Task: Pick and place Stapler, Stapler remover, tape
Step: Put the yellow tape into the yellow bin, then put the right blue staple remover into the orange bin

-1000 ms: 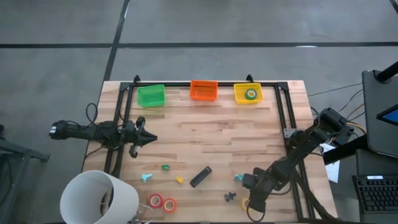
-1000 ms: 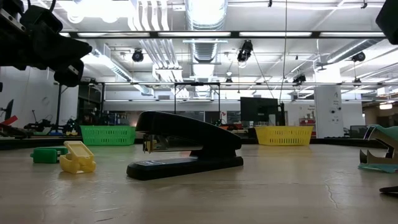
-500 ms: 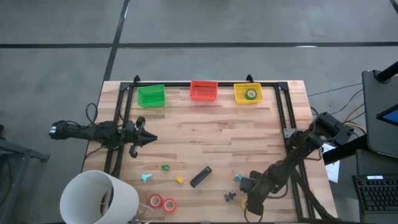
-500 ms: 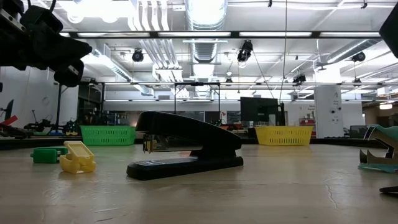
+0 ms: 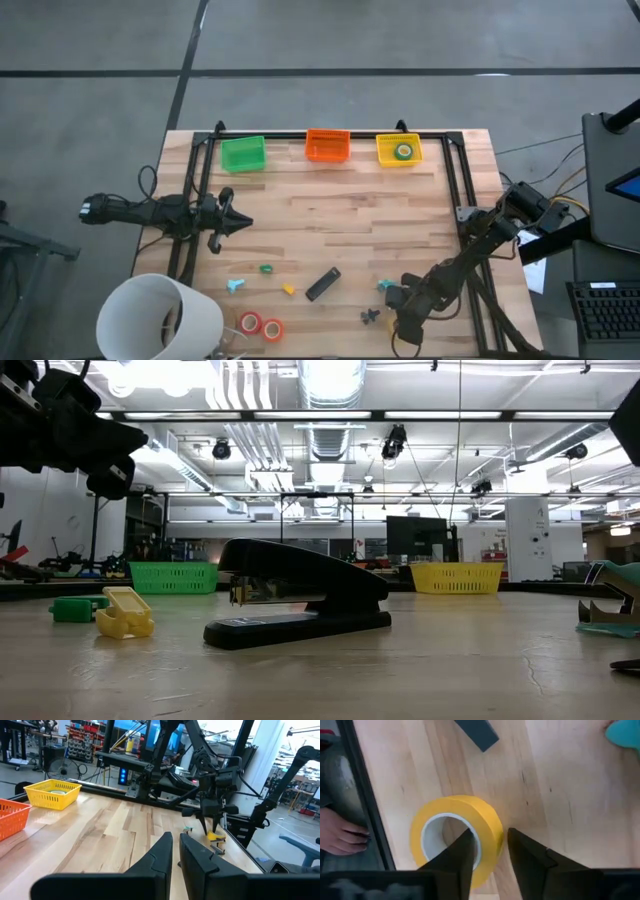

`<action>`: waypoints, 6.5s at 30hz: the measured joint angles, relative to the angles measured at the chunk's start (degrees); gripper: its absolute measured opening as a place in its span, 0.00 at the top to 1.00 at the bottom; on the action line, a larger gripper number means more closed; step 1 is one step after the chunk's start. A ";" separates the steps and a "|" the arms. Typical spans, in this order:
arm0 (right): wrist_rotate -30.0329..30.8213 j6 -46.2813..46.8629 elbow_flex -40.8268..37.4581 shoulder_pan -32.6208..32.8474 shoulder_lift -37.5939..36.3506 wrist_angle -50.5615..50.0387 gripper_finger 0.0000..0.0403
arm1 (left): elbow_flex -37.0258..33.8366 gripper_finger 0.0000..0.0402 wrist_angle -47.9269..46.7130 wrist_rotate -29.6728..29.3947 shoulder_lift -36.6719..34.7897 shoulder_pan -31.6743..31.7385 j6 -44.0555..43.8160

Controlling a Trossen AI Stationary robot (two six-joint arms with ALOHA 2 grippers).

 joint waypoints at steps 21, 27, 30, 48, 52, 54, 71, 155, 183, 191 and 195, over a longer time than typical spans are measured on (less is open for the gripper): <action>5.70 -1.00 0.98 -4.00 -11.05 -11.17 0.90 | 0.00 0.91 0.02 0.02 0.04 0.00 -0.01; 15.63 -6.22 2.68 -9.83 -20.17 -24.70 0.90 | 0.00 0.91 0.00 0.02 0.11 -0.02 -0.02; 22.01 -8.54 3.64 -14.13 -25.54 -30.17 0.89 | 0.00 0.91 0.00 0.01 0.13 0.00 -0.02; 26.82 -31.46 4.51 -64.19 -40.98 -32.38 0.88 | 0.00 0.91 0.00 0.02 0.17 -0.01 -0.01; 18.90 -39.57 4.48 -75.89 -38.30 -27.66 0.89 | 0.00 0.91 0.00 0.02 0.17 -0.01 -0.02; 14.84 -42.51 4.48 -81.13 -36.31 -24.91 0.89 | 0.00 0.91 0.00 0.02 0.17 -0.01 -0.02; 4.88 -49.55 6.54 -98.88 -11.83 -17.98 0.89 | 0.00 0.91 0.00 0.02 0.17 0.00 -0.02; 15.05 -52.28 7.24 -90.59 -16.17 -18.69 0.53 | 0.00 0.91 0.00 0.02 0.15 -0.02 -0.02; -11.90 -52.27 5.45 -58.48 -24.72 -23.85 0.59 | 0.00 0.91 0.00 0.02 0.15 -0.02 -0.02; -16.18 -48.64 1.28 -48.15 -24.54 -23.01 0.63 | 0.00 0.91 0.00 0.00 0.15 -0.02 -0.02; -16.16 -44.03 -0.77 -44.55 -24.54 -22.94 0.62 | 0.00 0.91 0.00 0.02 0.15 -0.02 -0.02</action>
